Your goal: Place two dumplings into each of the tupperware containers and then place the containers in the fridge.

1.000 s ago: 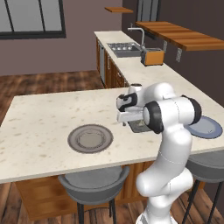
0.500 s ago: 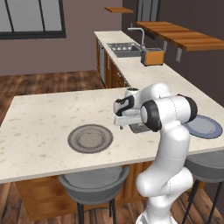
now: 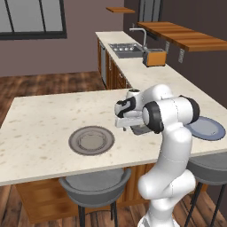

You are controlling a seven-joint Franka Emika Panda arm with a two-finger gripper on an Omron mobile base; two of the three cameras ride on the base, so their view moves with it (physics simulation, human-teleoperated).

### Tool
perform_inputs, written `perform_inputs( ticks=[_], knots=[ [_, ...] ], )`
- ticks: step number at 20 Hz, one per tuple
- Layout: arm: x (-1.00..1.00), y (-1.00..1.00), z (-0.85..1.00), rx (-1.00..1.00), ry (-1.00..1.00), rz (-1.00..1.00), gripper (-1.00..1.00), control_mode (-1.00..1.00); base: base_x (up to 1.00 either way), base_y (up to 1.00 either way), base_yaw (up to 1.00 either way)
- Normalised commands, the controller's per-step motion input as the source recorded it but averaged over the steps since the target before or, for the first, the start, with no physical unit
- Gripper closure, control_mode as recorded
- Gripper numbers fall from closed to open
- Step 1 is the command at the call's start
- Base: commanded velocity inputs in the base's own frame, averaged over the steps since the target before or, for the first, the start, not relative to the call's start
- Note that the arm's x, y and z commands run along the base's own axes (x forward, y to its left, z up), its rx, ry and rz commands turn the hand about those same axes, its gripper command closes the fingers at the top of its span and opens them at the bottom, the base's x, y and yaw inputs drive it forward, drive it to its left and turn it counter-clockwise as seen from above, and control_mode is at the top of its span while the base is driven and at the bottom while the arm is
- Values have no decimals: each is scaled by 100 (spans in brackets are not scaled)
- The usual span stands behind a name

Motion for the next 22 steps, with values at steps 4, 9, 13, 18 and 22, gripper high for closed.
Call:
perform_inputs(
  ticks=[4,9,13,18,22],
  knots=[
    [0,0,0,0,0,0,100,-100,0,0,0],
    [0,-2,17,0,0,0,100,-100,0,0,0],
    [-5,0,58,0,0,0,100,-100,0,0,0],
    [-9,0,59,0,0,2,100,-100,0,0,0],
    [-15,-4,53,0,-5,9,100,-100,0,0,0]
  ],
)
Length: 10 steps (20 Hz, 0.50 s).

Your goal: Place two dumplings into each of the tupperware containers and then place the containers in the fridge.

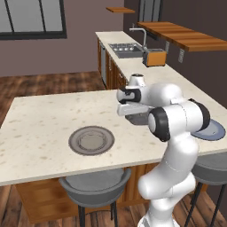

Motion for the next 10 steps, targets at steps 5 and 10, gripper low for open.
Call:
perform_inputs(
  ticks=[5,10],
  knots=[
    [-22,-1,54,0,-8,26,100,-100,0,0,0],
    [-58,-6,28,0,-1,44,100,-100,0,0,0]
  ],
)
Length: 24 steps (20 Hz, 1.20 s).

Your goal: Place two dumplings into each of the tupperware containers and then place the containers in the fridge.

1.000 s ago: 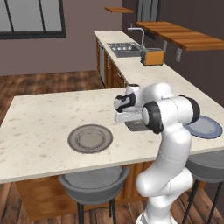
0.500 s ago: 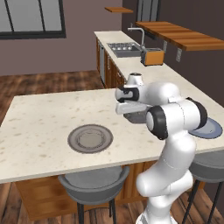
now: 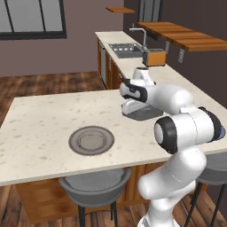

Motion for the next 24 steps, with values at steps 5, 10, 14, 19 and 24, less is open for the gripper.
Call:
perform_inputs(
  ticks=[5,10,14,19,24],
  knots=[
    [-76,-20,20,1,-1,56,100,-100,0,0,0],
    [-64,-41,47,6,-8,40,100,-100,0,0,0],
    [-50,-3,52,1,-1,36,100,-100,0,0,0],
    [-52,-12,27,1,-16,35,100,-100,0,0,0],
    [-87,-12,38,0,-6,22,100,-100,0,0,0]
  ],
)
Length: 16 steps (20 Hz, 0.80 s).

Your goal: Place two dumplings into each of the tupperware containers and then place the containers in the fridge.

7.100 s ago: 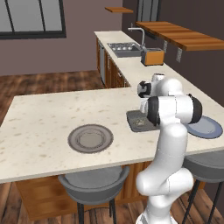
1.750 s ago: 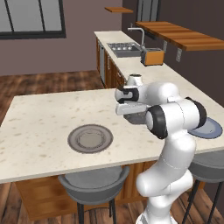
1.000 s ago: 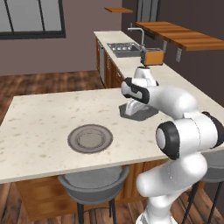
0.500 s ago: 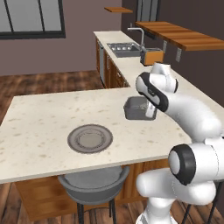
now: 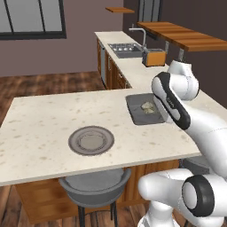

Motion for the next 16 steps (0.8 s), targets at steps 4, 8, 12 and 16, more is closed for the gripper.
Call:
perform_inputs(
  ticks=[4,8,12,16],
  knots=[
    [-75,-7,27,2,6,14,100,-100,0,0,0],
    [-87,-5,1,1,0,3,100,-100,0,0,0],
    [-80,0,7,0,-13,0,100,-100,0,0,0],
    [-39,-3,28,0,-1,0,100,-100,0,0,0]
  ],
)
